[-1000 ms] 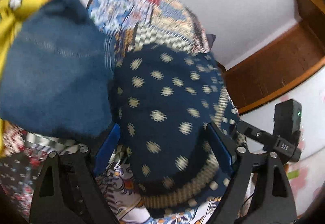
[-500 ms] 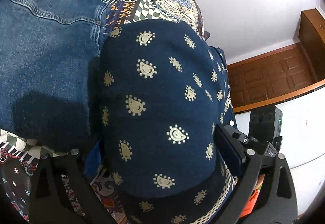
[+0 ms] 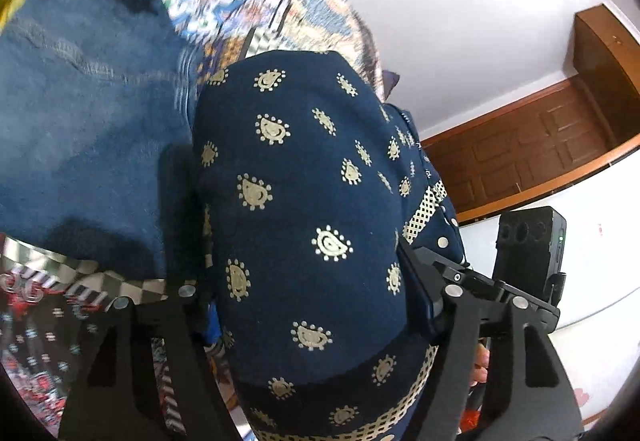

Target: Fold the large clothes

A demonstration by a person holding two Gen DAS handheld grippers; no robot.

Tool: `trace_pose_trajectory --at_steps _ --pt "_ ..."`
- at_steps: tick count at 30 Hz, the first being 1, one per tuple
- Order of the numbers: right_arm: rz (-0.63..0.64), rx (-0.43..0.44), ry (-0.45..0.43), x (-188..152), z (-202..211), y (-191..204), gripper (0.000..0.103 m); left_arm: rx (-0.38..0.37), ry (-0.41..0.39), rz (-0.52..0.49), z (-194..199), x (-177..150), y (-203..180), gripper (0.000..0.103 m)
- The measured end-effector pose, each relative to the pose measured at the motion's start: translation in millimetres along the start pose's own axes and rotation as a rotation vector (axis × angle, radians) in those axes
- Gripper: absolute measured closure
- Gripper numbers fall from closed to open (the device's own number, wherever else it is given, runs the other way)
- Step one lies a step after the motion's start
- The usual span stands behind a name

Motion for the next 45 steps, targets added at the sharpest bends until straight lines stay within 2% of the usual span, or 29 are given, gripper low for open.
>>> trace_pose_trajectory --at_steps 11,17,20,24,28,35,38,41,45 --pt "0.144 0.044 -0.124 39.9 7.0 97.0 0.072 -0.002 -0.152 -0.128 108.2 63.1 -31.2 0.033" --pt "0.163 0.075 -0.153 62.0 -18.5 125.3 0.072 0.026 -0.203 -0.152 144.7 104.9 -17.3 0.033" --pt "0.157 0.082 -0.152 70.2 -38.2 131.7 0.072 0.039 -0.200 -0.151 153.8 118.8 -2.4 0.033" --pt "0.134 0.070 -0.122 73.4 -75.1 129.4 0.072 0.071 -0.177 -0.141 145.1 134.1 26.2 0.033" --pt "0.102 0.047 -0.080 66.9 -106.0 122.5 0.072 0.107 -0.145 -0.122 116.2 147.3 66.0 0.033" --pt "0.052 -0.022 0.000 58.5 -164.4 92.0 0.072 0.135 -0.082 -0.022 72.5 140.6 136.1 0.033" --pt "0.077 -0.067 0.043 48.2 -181.9 79.1 0.072 0.154 -0.048 0.002 57.7 130.9 163.0 0.032" --pt "0.148 -0.086 0.048 39.9 -181.2 78.8 0.071 0.143 -0.058 -0.062 58.4 123.7 164.8 0.029" --pt "0.171 -0.114 0.050 34.2 -168.7 75.5 0.067 0.191 -0.056 -0.062 62.6 118.7 162.5 0.027"
Point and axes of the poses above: each gripper's, at about its wrist camera, not at the fingertips, and z roughly against the way its jaws point, y to its left, x to its top, the point moved 7 cm from there along -z, roughly the way its jaws point, and after that the axes turned 7 degrees about -y, right-handed, at the moved point
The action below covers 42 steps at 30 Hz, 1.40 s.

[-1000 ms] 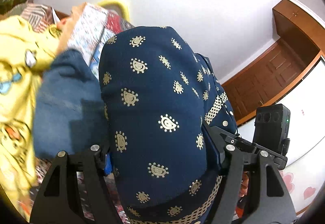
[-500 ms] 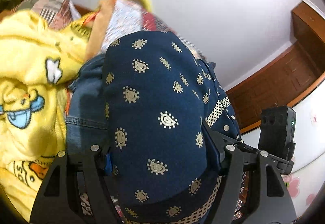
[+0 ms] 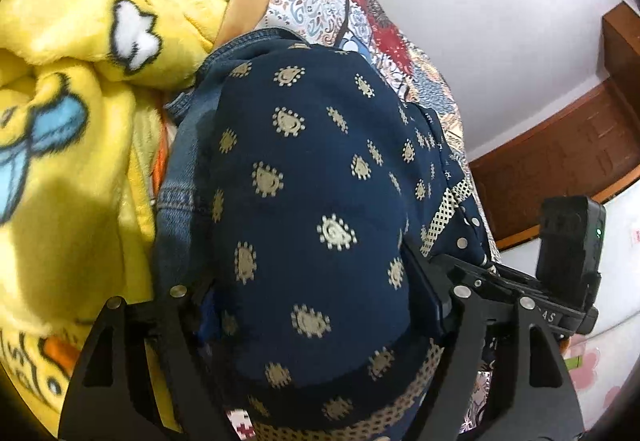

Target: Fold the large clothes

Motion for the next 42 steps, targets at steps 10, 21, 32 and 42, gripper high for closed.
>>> trace_pose_trajectory --at_steps 10,21,32,42 --pt "0.083 -0.139 -0.057 -34.5 76.4 -0.7 0.064 0.126 -0.042 -0.013 51.1 -19.1 -10.2 0.025" --pt "0.161 -0.110 -0.339 -40.4 206.9 69.9 0.064 0.253 -0.241 -0.358 175.4 -59.0 -116.4 0.025" --pt "0.328 -0.094 -0.691 -79.0 343.5 162.5 0.064 0.227 -0.665 -0.607 326.1 -121.7 -253.3 0.025" --pt "0.385 -0.126 -0.850 -131.7 390.4 198.2 0.058 0.238 -0.908 -0.647 396.5 -196.7 -295.7 0.025"
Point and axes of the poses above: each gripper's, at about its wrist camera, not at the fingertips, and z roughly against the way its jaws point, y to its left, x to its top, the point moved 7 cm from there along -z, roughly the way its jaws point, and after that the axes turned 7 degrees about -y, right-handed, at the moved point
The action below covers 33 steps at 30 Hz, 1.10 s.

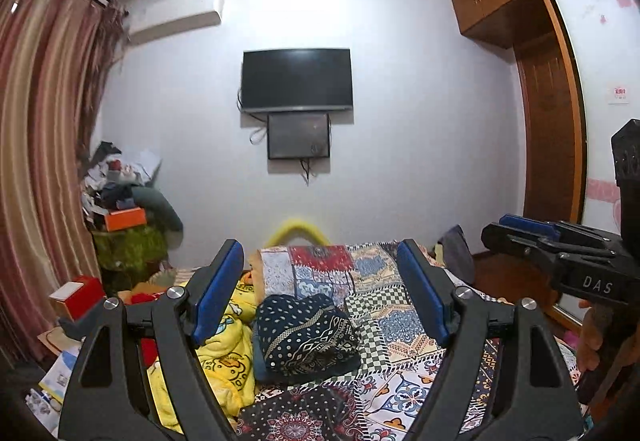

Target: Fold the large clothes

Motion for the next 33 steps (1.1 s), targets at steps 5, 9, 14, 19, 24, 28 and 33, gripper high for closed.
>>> trace_pose_trajectory --at_steps 5,9,14,19,24,28,33 --pt "0.002 -0.078 -0.036 -4.8 11.8 -1.5 0.037 0.025 -0.015 -0.006 19.4 -6.9 -3.5 0.018" --pt "-0.037 -0.115 -0.037 -9.1 13.1 -6.5 0.026 0.063 -0.031 -0.022 26.1 -11.7 -5.6 0.007" --pt "-0.016 -0.170 -0.030 -12.2 17.1 -9.5 0.018 0.054 -0.021 0.033 30.9 -16.1 -3.1 0.002" --pt "0.027 -0.188 -0.029 -10.7 20.1 -7.8 0.016 0.053 -0.023 0.054 34.7 -18.8 -2.7 0.002" --pt "0.027 -0.185 -0.026 -13.4 24.4 -9.3 0.015 0.052 -0.028 0.066 36.9 -19.2 -2.4 0.001" --pt "0.017 -0.180 -0.024 -18.7 27.8 -11.3 0.015 0.058 -0.028 0.060 36.7 -19.7 -2.8 0.001" --pt "0.016 -0.180 -0.025 -17.7 30.3 -12.3 0.015 0.054 -0.026 0.073 37.2 -20.2 -2.8 0.001"
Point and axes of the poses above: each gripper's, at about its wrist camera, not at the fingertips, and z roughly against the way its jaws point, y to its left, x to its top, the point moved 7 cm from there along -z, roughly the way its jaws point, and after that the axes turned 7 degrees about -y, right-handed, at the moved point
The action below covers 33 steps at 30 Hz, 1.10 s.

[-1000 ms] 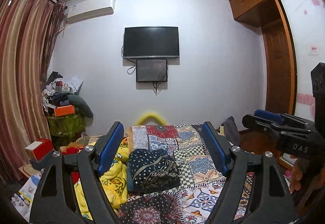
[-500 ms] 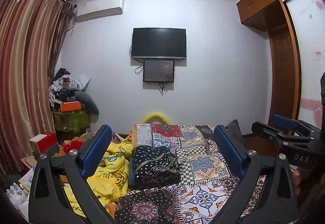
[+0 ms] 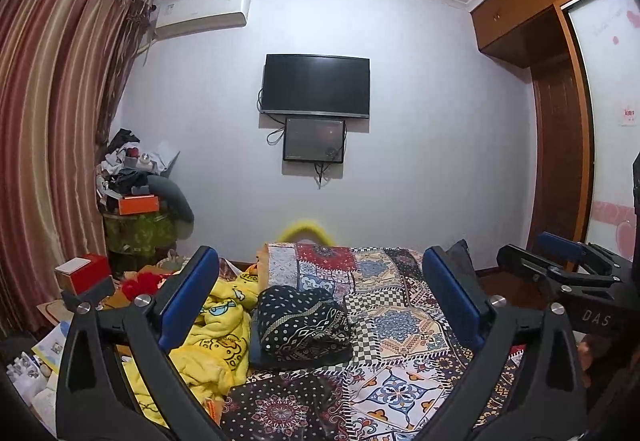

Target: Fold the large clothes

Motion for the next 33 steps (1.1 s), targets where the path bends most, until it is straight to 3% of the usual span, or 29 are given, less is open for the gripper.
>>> trace_pose_trajectory --at_steps 33 --pt "-0.003 0.006 0.009 1.7 3.0 0.1 0.014 -0.008 0.020 0.013 -1.0 -0.9 1.5 0.001"
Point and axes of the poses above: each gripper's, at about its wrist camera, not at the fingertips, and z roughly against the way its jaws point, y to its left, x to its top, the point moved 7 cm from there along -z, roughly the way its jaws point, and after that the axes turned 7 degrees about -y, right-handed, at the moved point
